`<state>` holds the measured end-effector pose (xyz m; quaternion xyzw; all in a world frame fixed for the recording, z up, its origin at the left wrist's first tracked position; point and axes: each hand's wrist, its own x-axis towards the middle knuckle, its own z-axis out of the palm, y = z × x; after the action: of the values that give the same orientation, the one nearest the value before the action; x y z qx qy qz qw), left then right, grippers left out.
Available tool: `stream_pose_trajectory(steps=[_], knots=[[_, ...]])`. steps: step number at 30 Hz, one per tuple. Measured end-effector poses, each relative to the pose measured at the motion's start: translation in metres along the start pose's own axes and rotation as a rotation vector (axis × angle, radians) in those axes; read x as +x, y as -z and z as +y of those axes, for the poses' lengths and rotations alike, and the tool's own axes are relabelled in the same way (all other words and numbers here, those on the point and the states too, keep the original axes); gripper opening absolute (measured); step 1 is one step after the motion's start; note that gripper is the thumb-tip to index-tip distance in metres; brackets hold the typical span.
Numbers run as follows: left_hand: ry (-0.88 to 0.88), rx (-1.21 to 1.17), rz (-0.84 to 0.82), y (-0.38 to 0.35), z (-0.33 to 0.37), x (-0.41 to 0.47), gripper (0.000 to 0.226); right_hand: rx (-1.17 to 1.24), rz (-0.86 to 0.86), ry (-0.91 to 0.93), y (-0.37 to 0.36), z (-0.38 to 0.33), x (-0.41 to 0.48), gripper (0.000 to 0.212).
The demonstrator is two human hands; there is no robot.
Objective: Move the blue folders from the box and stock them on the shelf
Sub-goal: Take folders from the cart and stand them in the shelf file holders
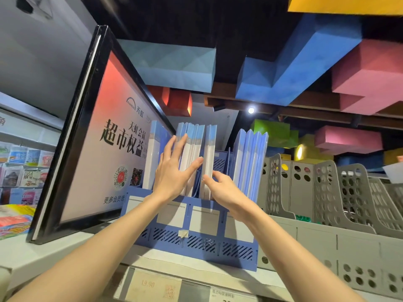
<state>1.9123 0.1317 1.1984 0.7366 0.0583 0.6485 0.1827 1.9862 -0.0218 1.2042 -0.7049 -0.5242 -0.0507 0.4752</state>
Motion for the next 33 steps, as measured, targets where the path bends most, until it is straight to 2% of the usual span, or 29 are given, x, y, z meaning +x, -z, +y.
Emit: stream_pose_trajectory(steps=[2, 7, 10, 13, 19, 24, 28, 33], knots=[[0.019, -0.038, -0.011, 0.002, 0.004, 0.0, 0.08, -0.017, 0.002, 0.004, 0.001, 0.0, -0.003, 0.052], [0.004, 0.045, -0.065, 0.001, 0.007, -0.002, 0.096, -0.002, 0.006, 0.044, 0.004, 0.003, -0.009, 0.039], [-0.007, 0.067, -0.073, 0.002, 0.004, -0.002, 0.089, 0.001, 0.039, 0.049, 0.002, 0.003, -0.01, 0.032], [-0.035, 0.074, -0.08, 0.001, -0.002, -0.002, 0.079, 0.014, 0.146, 0.023, -0.002, 0.004, -0.008, 0.033], [-0.078, 0.12, -0.072, -0.003, -0.007, -0.005, 0.077, 0.1, 0.149, 0.074, -0.014, 0.004, 0.002, 0.033], [-0.109, 0.121, -0.065, -0.003, -0.012, -0.005, 0.076, -0.163, 0.081, 0.129, -0.01, 0.002, 0.004, 0.024], [-0.11, 0.151, -0.06, -0.003, -0.011, -0.006, 0.075, -0.153, 0.017, 0.071, -0.004, 0.004, 0.004, 0.041], [-0.126, 0.168, -0.066, -0.003, -0.014, -0.008, 0.073, -0.237, 0.071, 0.099, -0.011, 0.001, 0.001, 0.039]])
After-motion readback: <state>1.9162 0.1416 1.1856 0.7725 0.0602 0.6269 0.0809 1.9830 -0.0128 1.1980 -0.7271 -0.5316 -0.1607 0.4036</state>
